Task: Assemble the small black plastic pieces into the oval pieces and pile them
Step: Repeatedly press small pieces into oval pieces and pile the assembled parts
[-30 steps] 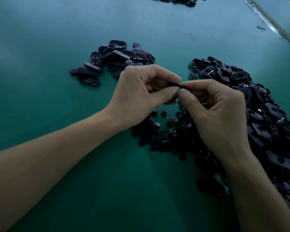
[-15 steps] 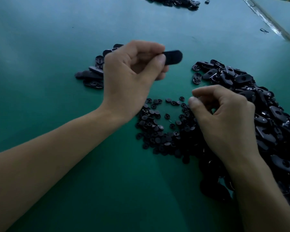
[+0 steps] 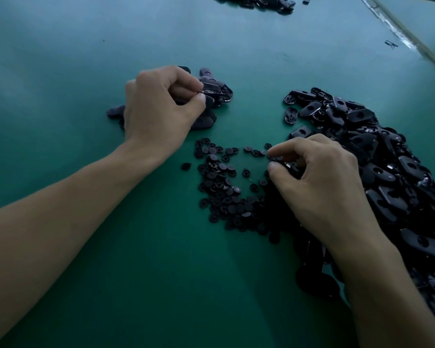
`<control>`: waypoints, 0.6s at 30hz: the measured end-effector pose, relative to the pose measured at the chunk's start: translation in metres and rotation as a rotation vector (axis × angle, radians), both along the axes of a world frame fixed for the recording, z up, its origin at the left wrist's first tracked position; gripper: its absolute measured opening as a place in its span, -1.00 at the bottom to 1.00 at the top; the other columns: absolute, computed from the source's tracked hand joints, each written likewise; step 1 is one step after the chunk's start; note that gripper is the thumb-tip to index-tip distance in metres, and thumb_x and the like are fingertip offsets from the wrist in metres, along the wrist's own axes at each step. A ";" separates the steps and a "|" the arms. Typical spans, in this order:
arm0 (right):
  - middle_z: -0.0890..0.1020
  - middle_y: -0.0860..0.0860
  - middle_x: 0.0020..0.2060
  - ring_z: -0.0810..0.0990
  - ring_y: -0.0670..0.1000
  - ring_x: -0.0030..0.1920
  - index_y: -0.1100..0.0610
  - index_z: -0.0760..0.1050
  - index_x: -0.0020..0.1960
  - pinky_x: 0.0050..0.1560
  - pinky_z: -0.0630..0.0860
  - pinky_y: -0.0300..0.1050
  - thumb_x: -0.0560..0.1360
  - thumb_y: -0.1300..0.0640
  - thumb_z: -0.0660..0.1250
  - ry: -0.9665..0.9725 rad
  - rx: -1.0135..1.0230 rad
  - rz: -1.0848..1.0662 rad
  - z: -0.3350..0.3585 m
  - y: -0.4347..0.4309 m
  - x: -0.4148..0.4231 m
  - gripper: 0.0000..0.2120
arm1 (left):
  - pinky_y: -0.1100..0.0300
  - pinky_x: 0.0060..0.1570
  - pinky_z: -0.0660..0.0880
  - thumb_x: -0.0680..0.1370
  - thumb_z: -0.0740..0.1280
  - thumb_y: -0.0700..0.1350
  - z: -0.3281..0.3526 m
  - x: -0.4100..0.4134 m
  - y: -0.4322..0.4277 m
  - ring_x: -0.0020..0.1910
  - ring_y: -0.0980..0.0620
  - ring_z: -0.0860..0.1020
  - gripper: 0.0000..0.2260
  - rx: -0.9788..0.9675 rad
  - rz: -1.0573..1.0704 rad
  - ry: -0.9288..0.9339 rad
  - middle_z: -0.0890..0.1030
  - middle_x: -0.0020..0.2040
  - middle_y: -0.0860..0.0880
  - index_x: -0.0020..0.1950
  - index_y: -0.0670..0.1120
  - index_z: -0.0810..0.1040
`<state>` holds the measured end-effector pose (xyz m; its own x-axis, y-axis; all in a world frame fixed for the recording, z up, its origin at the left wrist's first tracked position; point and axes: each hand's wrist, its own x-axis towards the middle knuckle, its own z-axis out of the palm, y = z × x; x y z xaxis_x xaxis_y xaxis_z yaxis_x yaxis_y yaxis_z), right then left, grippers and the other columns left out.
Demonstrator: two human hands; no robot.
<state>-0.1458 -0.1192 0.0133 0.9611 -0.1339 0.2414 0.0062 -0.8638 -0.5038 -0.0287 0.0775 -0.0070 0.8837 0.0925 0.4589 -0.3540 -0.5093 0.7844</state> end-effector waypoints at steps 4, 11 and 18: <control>0.55 0.05 0.07 0.51 0.14 0.12 0.05 0.61 0.22 0.17 0.43 -0.04 0.54 0.15 0.31 0.014 -0.065 -0.141 -0.001 -0.009 0.000 -0.73 | 0.20 -0.04 0.55 0.44 0.44 0.00 0.000 0.002 0.002 -0.19 0.24 0.60 -0.93 0.069 0.059 0.052 0.63 -0.22 0.22 -0.10 0.12 0.64; 0.57 0.11 0.12 0.53 0.12 0.13 0.06 0.59 0.26 0.21 0.49 0.03 0.55 0.16 0.29 0.085 -0.074 -0.186 0.001 -0.009 -0.001 -0.70 | 0.13 0.20 0.43 0.48 0.44 -0.05 0.001 0.004 0.002 0.13 -0.03 0.53 -0.84 0.170 0.123 0.056 0.47 0.04 0.08 0.04 0.15 0.63; 0.65 0.04 -0.02 0.61 0.06 0.01 0.05 0.64 0.15 0.09 0.58 0.03 0.59 0.14 0.34 0.019 -0.006 -0.207 0.002 -0.010 0.000 -0.83 | 0.28 -0.11 0.38 0.50 0.40 -0.08 0.003 -0.011 -0.007 -0.25 0.21 0.42 -0.97 0.075 -0.017 -0.174 0.48 -0.22 0.23 -0.09 0.04 0.62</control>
<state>-0.1457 -0.1290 0.0151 0.9176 -0.3281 0.2245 -0.1816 -0.8484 -0.4973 -0.0395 0.0704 -0.0043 0.7918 0.0375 0.6096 -0.4899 -0.5571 0.6706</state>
